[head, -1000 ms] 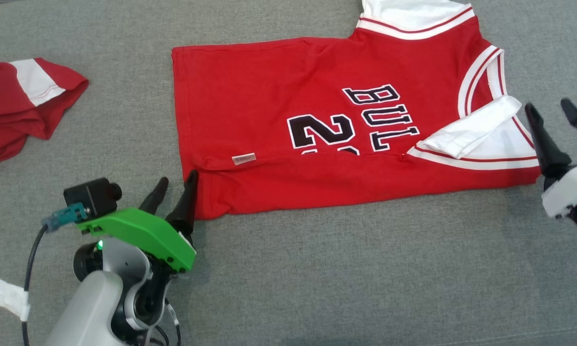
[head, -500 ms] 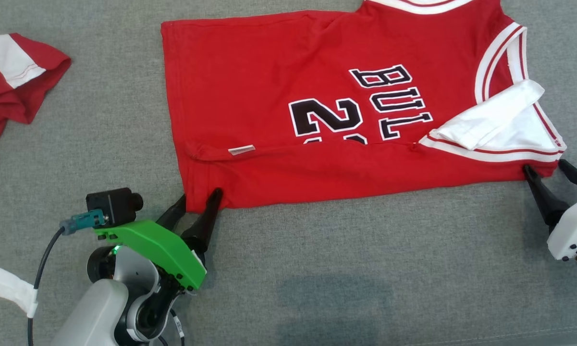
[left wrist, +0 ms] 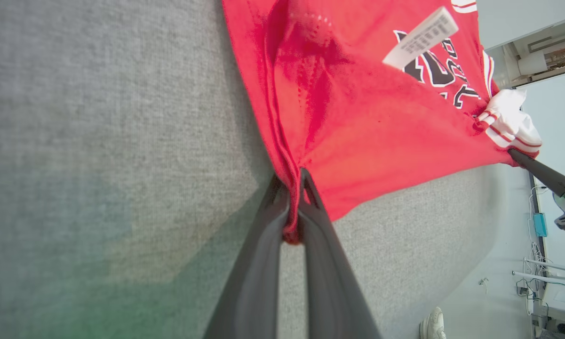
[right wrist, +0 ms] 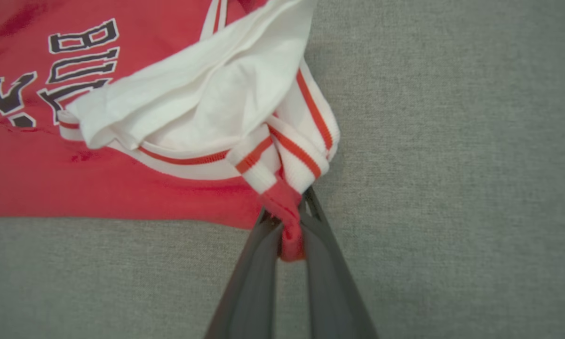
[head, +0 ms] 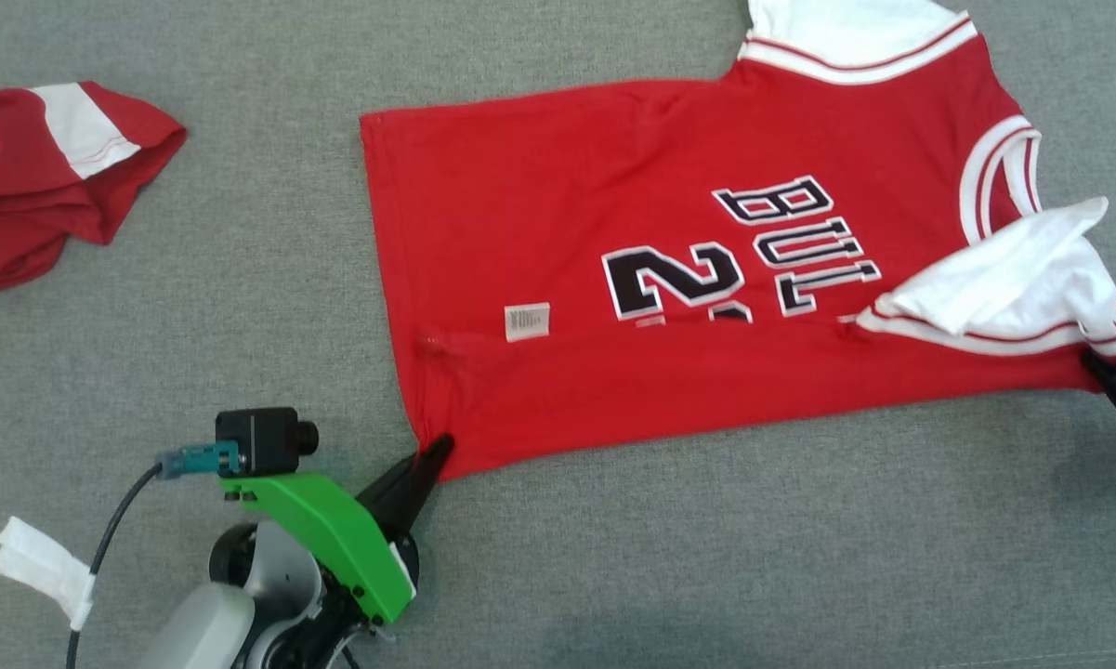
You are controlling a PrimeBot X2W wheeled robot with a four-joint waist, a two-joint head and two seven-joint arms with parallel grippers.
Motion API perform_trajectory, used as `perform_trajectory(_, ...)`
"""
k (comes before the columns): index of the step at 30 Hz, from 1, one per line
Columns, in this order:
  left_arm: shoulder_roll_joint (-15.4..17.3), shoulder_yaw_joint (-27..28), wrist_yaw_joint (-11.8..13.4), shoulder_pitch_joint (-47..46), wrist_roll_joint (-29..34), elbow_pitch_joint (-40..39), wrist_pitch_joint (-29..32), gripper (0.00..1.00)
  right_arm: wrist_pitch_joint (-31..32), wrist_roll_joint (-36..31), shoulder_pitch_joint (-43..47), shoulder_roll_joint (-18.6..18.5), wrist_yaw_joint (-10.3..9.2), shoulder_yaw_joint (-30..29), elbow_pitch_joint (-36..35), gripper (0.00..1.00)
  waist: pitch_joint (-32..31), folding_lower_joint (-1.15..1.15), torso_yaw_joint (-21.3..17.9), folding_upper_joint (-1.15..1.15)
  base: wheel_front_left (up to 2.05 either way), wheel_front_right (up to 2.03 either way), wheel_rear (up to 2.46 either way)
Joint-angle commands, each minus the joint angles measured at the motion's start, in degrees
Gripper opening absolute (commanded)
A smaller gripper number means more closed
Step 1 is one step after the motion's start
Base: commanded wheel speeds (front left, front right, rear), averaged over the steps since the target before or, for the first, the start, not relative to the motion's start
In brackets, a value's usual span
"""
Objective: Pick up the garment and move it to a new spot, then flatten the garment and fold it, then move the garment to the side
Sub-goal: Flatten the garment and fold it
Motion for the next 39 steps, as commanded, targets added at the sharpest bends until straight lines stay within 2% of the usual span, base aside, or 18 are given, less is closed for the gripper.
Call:
perform_trajectory(1,1.5,0.0,-0.2,2.3,-0.8,-1.8,0.8,0.00,1.1,1.1,3.1,-1.2,-0.14,-1.4,-0.9,0.00,-2.0,0.00,0.1,0.00,0.00,0.00,0.00)
perform_trajectory(4,3.7,-0.1,0.0,6.4,-2.4,-6.7,2.3,0.00,3.2,3.2,8.4,-2.0,-0.13,-4.1,-3.9,0.00,-2.5,0.00,0.0,0.00,0.00,0.00,0.00)
perform_trajectory(7,6.0,-0.1,0.8,9.8,-2.1,-9.2,2.9,0.00,4.4,3.5,11.9,-1.2,-0.14,-5.9,-5.2,0.00,-2.3,0.00,-0.4,0.00,0.00,0.00,0.00)
perform_trajectory(8,6.3,0.2,1.4,10.4,-1.3,-9.4,2.2,0.06,4.4,2.3,12.6,-0.9,-0.14,-6.1,-5.1,0.07,-2.2,0.00,-0.5,0.00,0.00,0.00,0.00)
perform_trajectory(9,6.4,0.4,2.0,10.8,-0.6,-9.3,1.5,0.44,5.0,1.5,13.3,-0.5,-0.15,-5.7,-4.8,0.74,-2.3,0.00,-0.6,0.00,0.00,0.00,0.00)
perform_trajectory(10,6.2,0.5,2.7,11.3,-0.2,-9.0,0.7,1.00,5.7,0.8,13.8,0.1,-0.14,-4.9,-4.9,1.00,-2.5,0.00,-0.7,0.00,0.00,0.00,0.00)
perform_trajectory(13,4.9,0.8,3.3,12.5,-0.5,-9.7,-1.0,1.00,6.8,-0.8,13.9,0.9,-0.10,-4.5,-6.1,1.00,-3.5,0.00,-0.8,0.00,0.00,0.00,0.00)
perform_trajectory(17,7.2,2.1,5.2,9.6,3.6,-12.8,-2.2,1.00,7.2,-2.8,11.9,-0.8,-0.07,-7.2,-11.5,1.00,-3.9,0.00,-0.8,0.00,0.00,0.00,0.00)
perform_trajectory(21,8.3,2.9,7.1,2.3,7.2,-13.0,-0.7,1.00,9.9,-4.5,4.0,-2.9,-0.08,-7.8,-16.2,1.00,-2.6,0.00,-0.3,0.00,0.00,0.00,0.00)
perform_trajectory(23,6.7,2.1,7.1,-3.0,7.9,-10.6,1.0,1.00,11.5,-5.3,-2.3,-2.6,-0.08,-5.9,-16.2,1.00,-1.1,0.00,0.5,0.00,0.00,0.00,0.00)
perform_trajectory(27,2.6,-0.2,5.6,-14.9,9.6,-2.6,3.7,1.00,14.0,-9.7,-17.0,-0.6,-0.09,-0.8,-10.3,1.00,2.9,0.00,2.8,0.00,0.00,0.00,0.00)
perform_trajectory(32,-2.9,-3.8,2.5,-25.9,11.7,10.1,4.4,1.00,14.0,-15.5,-32.6,4.0,-0.13,3.3,2.4,1.00,6.4,0.00,5.8,0.00,0.00,0.00,0.00)
perform_trajectory(39,-8.5,-6.8,-2.0,-31.6,12.2,19.7,2.7,1.00,11.6,-20.8,-41.9,6.4,-0.10,5.5,17.5,1.00,8.3,0.00,8.7,0.00,0.00,0.00,0.00)
